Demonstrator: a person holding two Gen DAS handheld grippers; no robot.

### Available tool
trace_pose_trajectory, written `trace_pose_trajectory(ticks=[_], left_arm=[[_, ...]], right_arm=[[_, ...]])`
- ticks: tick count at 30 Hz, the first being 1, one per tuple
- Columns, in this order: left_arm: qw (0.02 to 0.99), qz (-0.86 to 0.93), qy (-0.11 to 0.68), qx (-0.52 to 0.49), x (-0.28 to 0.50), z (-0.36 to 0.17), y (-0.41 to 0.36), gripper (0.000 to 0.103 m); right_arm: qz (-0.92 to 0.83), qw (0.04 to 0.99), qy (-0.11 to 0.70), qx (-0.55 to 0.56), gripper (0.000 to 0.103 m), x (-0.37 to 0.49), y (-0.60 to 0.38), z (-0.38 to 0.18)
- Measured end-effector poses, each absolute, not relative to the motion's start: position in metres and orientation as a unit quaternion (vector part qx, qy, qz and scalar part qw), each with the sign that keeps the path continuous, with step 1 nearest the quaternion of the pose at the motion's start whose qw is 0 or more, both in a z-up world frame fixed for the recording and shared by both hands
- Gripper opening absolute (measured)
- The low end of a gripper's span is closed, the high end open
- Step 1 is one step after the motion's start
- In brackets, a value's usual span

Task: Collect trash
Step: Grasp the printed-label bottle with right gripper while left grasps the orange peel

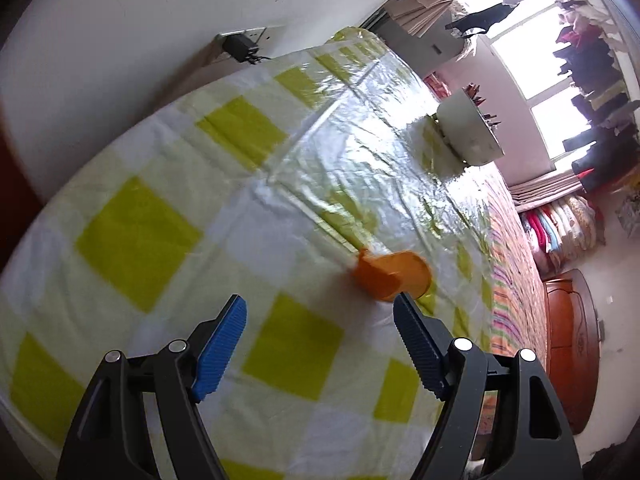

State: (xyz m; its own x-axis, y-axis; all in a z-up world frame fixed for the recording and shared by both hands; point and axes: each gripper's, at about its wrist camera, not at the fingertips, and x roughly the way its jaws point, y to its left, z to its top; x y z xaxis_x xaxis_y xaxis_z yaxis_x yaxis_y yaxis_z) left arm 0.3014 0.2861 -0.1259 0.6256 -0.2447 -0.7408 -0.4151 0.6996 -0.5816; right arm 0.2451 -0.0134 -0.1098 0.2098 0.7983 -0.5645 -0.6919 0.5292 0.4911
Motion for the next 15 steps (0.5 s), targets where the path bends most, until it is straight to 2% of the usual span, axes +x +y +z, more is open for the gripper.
trace_pose_trajectory(ticks=[5, 15], left_arm=[[0.814, 0.054, 0.438, -0.378, 0.32, -0.13, 0.273, 0.074], [0.818, 0.066, 0.436, -0.37, 0.339, -0.131, 0.261, 0.074]], right_arm=[[0.494, 0.762, 0.392, 0.147, 0.029, 0.217, -0.041, -0.119], [0.496, 0.753, 0.387, 0.192, 0.029, 0.219, -0.052, -0.119]])
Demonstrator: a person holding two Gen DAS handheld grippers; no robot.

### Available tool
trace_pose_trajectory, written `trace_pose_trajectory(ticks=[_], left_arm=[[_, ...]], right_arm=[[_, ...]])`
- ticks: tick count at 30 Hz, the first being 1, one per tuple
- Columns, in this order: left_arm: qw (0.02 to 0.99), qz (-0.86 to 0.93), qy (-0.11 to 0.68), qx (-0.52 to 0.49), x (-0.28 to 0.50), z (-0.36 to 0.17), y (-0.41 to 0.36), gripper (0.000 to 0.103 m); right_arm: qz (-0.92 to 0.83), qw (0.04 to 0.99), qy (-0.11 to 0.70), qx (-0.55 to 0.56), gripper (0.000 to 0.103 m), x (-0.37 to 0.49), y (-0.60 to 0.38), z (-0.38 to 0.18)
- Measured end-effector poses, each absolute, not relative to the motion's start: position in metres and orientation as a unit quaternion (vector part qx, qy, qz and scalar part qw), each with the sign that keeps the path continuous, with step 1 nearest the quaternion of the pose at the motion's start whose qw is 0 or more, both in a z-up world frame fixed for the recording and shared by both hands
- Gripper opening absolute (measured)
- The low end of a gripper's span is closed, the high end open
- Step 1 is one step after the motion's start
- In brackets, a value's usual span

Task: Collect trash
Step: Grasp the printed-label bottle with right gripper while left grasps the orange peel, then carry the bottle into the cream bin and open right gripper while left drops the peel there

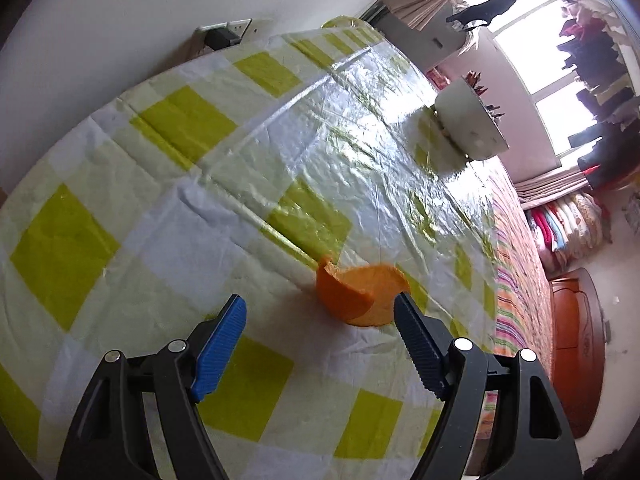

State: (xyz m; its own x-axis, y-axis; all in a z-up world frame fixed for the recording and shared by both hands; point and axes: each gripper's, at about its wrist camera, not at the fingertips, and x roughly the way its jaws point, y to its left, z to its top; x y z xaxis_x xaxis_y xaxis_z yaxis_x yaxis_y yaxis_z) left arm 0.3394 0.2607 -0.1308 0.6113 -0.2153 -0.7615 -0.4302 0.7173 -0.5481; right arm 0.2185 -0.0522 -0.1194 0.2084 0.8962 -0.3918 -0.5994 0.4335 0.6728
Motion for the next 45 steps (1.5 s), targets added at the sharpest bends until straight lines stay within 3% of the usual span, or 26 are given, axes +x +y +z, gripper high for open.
trace_pose_trajectory(ticks=[11, 12, 16, 17, 28, 45], left_arm=[[0.836, 0.037, 0.426, -0.344, 0.354, -0.132, 0.238, 0.073], [0.838, 0.037, 0.426, -0.338, 0.355, -0.131, 0.235, 0.069], [0.842, 0.04, 0.435, -0.315, 0.358, -0.135, 0.231, 0.027], [0.842, 0.037, 0.439, -0.31, 0.358, -0.137, 0.231, 0.024], [0.853, -0.013, 0.413, -0.317, 0.315, -0.111, 0.216, 0.02], [0.89, -0.122, 0.395, -0.194, 0.235, -0.06, 0.118, 0.021]], right_arm=[[0.492, 0.755, 0.378, 0.211, 0.029, 0.219, -0.062, -0.124], [0.492, 0.754, 0.378, 0.216, 0.029, 0.219, -0.064, -0.124], [0.475, 0.763, 0.376, 0.226, 0.029, 0.218, -0.076, -0.124], [0.471, 0.764, 0.375, 0.23, 0.029, 0.218, -0.08, -0.124], [0.449, 0.79, 0.342, 0.24, 0.029, 0.209, -0.113, -0.107], [0.379, 0.845, 0.298, 0.231, 0.029, 0.183, -0.18, -0.089]])
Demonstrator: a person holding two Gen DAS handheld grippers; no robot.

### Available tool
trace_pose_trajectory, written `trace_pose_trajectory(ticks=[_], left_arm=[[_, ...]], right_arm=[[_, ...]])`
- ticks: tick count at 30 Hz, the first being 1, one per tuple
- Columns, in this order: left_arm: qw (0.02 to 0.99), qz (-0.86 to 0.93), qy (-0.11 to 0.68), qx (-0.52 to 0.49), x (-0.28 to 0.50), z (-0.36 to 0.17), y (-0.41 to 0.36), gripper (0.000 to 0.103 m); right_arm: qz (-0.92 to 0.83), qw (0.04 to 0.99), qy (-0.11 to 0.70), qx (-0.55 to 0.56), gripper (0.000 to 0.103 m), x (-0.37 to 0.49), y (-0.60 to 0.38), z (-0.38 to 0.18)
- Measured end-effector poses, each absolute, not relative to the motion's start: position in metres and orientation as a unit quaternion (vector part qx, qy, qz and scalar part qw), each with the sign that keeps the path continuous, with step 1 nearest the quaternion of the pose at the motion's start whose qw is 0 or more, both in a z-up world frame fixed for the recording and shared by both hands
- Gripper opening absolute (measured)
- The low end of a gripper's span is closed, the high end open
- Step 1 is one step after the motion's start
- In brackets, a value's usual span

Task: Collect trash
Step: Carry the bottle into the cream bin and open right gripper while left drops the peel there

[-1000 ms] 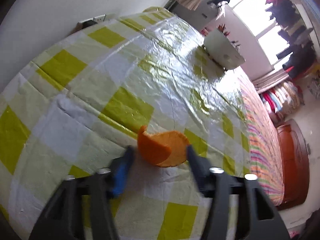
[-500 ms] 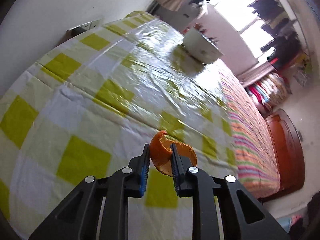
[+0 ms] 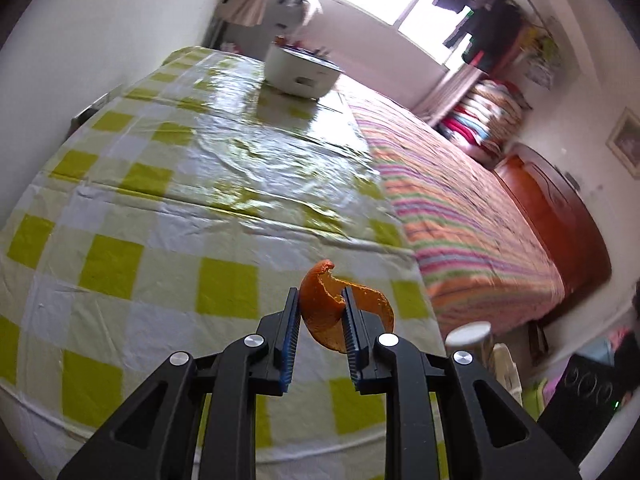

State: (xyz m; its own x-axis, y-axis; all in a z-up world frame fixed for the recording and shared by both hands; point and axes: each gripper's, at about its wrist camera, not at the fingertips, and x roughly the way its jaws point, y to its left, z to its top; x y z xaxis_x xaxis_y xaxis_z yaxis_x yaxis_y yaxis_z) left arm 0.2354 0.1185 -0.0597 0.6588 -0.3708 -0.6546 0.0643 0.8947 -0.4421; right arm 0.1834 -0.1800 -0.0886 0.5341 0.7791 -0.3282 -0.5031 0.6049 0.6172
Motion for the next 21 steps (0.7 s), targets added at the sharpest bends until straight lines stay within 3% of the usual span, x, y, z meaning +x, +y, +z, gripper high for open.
trace_pose_trajectory(ticks=[21], left_arm=[[0.876, -0.245, 0.395, -0.125, 0.207, -0.05, -0.005, 0.021]], right_arm=[[0.234, 0.907, 0.228, 0.267, 0.029, 0.14, -0.295, -0.083]])
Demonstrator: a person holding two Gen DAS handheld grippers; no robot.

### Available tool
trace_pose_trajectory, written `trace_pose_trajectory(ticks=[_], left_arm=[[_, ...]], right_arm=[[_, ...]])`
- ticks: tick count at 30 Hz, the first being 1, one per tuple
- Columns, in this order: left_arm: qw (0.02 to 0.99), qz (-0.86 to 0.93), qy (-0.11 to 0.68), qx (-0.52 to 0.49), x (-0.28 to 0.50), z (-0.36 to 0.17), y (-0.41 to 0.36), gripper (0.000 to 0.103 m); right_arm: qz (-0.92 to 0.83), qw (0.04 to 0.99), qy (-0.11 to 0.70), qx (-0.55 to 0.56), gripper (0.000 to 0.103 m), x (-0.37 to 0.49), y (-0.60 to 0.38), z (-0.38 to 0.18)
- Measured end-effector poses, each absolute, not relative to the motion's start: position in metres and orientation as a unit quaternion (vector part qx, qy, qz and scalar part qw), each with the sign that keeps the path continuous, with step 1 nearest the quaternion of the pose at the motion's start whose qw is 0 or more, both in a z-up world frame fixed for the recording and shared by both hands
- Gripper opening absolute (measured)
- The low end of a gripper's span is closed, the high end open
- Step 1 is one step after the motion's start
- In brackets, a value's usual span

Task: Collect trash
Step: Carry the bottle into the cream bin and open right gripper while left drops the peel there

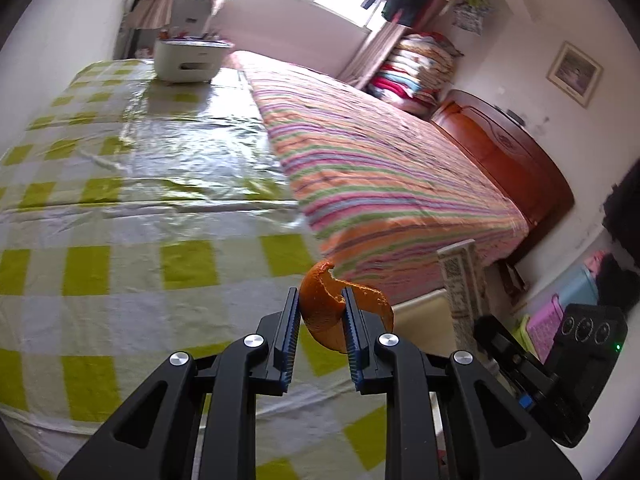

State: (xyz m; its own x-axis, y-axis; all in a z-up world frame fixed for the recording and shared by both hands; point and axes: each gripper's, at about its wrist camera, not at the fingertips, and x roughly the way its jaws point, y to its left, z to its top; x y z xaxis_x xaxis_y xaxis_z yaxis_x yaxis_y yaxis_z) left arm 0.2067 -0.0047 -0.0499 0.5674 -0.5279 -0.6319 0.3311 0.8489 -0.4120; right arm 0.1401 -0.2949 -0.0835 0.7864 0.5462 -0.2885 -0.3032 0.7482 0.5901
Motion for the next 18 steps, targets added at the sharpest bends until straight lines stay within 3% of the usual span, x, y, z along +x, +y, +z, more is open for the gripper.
trace_pose_trajectory(ticks=[18], left_arm=[[0.859, -0.293, 0.413, -0.072, 0.181, -0.06, -0.065, 0.021]], right_arm=[[0.035, 0.951, 0.198, 0.236, 0.032, 0.106, -0.34, -0.101]])
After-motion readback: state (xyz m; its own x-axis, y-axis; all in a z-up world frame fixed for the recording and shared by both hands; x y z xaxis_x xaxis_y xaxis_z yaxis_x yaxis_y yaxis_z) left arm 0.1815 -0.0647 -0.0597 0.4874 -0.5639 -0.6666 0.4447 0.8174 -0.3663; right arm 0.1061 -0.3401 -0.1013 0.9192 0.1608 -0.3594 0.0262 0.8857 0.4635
